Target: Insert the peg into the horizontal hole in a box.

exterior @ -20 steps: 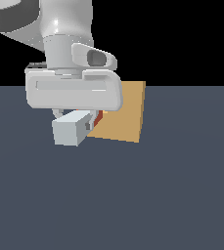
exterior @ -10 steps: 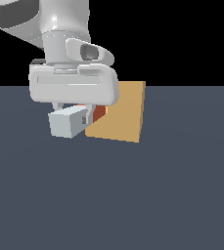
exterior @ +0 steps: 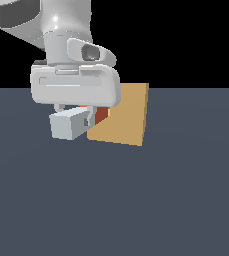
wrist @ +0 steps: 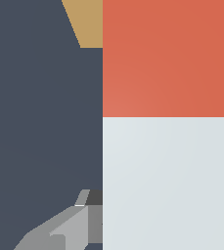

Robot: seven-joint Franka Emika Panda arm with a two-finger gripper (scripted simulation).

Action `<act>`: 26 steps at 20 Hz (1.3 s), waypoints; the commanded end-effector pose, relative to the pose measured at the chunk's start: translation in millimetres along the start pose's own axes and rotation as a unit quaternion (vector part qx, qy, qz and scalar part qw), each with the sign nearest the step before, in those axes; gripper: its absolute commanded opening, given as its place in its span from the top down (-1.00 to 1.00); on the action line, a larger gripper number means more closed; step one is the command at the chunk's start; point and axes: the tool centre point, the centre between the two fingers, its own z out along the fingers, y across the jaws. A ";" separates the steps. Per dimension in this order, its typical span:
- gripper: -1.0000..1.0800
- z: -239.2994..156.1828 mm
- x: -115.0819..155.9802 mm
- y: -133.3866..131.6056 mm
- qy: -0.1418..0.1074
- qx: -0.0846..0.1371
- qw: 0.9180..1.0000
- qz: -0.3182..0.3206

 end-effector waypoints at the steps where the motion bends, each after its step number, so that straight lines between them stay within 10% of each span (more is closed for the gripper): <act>1: 1.00 -0.1 0.0 0.0 0.000 0.000 1.000 0.000; 13: 1.00 -1.7 13.3 1.1 0.001 -0.002 1.000 0.000; 26: 1.00 -3.6 101.7 0.8 0.002 -0.004 1.000 0.000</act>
